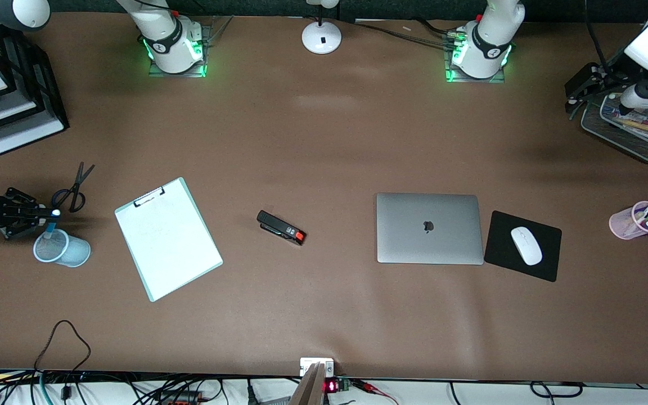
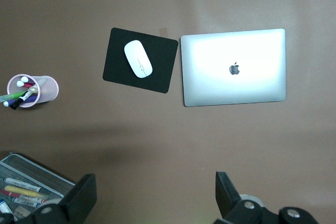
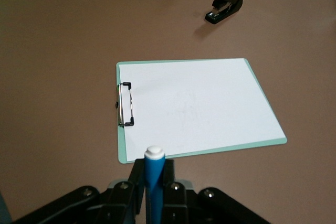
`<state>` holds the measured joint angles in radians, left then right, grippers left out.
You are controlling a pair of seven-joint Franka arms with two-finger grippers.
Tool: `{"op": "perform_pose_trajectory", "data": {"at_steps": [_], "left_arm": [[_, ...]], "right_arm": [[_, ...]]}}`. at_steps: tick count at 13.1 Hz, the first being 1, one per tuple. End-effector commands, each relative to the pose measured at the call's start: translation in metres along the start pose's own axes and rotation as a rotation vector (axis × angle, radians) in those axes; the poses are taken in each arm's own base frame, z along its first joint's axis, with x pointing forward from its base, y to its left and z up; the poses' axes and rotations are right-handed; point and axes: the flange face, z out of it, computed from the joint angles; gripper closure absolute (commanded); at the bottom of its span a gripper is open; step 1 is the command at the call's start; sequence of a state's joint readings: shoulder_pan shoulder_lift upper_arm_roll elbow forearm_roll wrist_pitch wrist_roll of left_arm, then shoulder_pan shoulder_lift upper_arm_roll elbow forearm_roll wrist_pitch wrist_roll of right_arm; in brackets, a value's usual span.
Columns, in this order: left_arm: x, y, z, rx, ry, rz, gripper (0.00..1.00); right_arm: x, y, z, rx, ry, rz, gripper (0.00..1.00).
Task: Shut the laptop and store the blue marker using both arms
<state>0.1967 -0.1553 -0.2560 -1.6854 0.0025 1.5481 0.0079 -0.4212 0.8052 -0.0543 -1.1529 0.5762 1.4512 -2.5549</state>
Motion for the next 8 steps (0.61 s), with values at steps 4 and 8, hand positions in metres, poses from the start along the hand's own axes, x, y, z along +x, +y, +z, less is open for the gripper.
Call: {"op": "perform_pose_trajectory", "data": {"at_steps": [4, 8], "left_arm": [[-0.001, -0.004, -0.003, -0.013, 0.011, 0.023, 0.00], [0.003, -0.005, -0.005, -0.007, 0.022, 0.023, 0.00]], "right_arm": [[0.005, 0.014, -0.001, -0.015, 0.036, -0.090, 1.00], [-0.007, 0.011, -0.001, -0.019, 0.030, -0.096, 1.00]]}}
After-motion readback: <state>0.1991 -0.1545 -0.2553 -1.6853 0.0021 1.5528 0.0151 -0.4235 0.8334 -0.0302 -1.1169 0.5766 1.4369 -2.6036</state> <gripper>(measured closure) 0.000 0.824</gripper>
